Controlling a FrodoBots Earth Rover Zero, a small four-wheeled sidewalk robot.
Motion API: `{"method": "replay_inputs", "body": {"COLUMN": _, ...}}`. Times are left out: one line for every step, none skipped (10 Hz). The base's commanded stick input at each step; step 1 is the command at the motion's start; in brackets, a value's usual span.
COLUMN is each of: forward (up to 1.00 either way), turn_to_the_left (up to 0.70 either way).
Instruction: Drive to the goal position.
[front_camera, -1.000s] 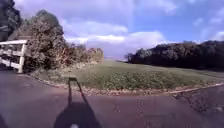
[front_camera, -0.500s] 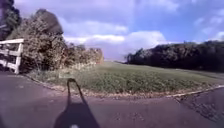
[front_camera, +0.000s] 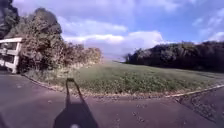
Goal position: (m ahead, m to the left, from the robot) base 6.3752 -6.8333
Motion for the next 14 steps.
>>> {"method": "replay_inputs", "body": {"forward": 0.00, "turn_to_the_left": -0.85}}
{"method": "replay_inputs", "body": {"forward": 0.00, "turn_to_the_left": -0.85}}
{"method": "replay_inputs", "body": {"forward": 0.00, "turn_to_the_left": -0.85}}
{"method": "replay_inputs", "body": {"forward": 0.00, "turn_to_the_left": -0.85}}
{"method": "replay_inputs", "body": {"forward": 0.00, "turn_to_the_left": -0.85}}
{"method": "replay_inputs", "body": {"forward": 0.00, "turn_to_the_left": -0.85}}
{"method": "replay_inputs", "body": {"forward": 0.00, "turn_to_the_left": -0.85}}
{"method": "replay_inputs", "body": {"forward": 0.00, "turn_to_the_left": -0.85}}
{"method": "replay_inputs", "body": {"forward": 0.85, "turn_to_the_left": -0.34}}
{"method": "replay_inputs", "body": {"forward": 0.85, "turn_to_the_left": -0.34}}
{"method": "replay_inputs", "body": {"forward": 0.85, "turn_to_the_left": -0.34}}
{"method": "replay_inputs", "body": {"forward": 0.85, "turn_to_the_left": -0.34}}
{"method": "replay_inputs", "body": {"forward": 0.85, "turn_to_the_left": -0.33}}
{"method": "replay_inputs", "body": {"forward": 0.85, "turn_to_the_left": -0.30}}
